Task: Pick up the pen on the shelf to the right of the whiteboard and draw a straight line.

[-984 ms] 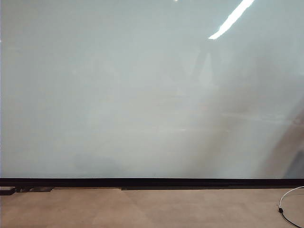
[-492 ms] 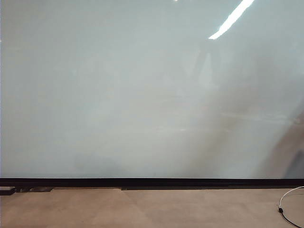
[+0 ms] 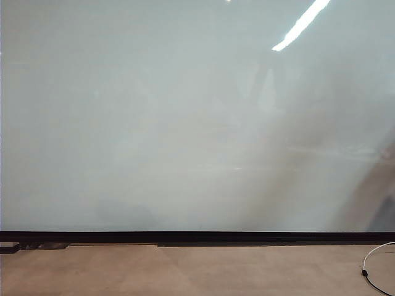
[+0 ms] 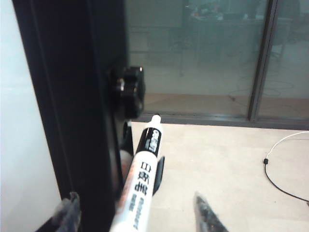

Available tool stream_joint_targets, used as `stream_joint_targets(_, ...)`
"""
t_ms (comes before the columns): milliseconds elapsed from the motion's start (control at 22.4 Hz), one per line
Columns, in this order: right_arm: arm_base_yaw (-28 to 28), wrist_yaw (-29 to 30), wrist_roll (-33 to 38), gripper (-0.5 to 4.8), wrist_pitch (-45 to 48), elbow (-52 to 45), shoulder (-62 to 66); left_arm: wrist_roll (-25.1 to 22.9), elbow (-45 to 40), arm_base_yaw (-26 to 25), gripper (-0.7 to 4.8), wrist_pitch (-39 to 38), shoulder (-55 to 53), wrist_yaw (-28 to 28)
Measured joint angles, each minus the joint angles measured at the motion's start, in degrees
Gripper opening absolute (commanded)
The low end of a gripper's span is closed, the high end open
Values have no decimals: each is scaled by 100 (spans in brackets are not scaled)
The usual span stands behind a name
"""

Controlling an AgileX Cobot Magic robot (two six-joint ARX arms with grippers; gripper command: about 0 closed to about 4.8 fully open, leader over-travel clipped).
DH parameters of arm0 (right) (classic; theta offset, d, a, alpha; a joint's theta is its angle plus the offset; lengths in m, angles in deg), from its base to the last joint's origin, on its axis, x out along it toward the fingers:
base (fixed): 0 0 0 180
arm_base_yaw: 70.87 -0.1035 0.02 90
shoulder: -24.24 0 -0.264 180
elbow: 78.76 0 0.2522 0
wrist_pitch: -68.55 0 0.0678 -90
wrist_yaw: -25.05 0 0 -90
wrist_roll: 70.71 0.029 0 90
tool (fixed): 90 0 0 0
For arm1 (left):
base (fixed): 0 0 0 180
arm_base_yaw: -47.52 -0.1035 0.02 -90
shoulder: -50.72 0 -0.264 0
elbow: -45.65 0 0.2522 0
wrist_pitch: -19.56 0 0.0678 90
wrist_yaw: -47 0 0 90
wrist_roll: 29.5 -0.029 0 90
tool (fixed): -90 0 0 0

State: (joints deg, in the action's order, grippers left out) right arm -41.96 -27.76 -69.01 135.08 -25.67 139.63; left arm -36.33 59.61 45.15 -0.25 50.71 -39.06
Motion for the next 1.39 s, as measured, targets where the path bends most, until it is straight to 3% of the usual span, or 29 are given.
stream_joint_targets(179, 0, -2, 7, 295, -2, 0, -26, 0, 0, 0, -5, -2, 0, 0)
stream_joint_targets(358, 0, 0, 68, 251, -2, 0, -26, 0, 0, 0, -5, -2, 0, -2)
stream_joint_targets(626, 0, 0, 83, 249, -2, 0, -26, 0, 0, 0, -5, -2, 0, 0)
stream_joint_targets(805, 0, 0, 87, 170, -2, 0, -26, 0, 0, 0, -5, 0, 0, 0)
stream_joint_targets(1386, -2, 166, 85, 170, -2, -4, -26, 0, 0, 0, -5, -2, 0, -2)
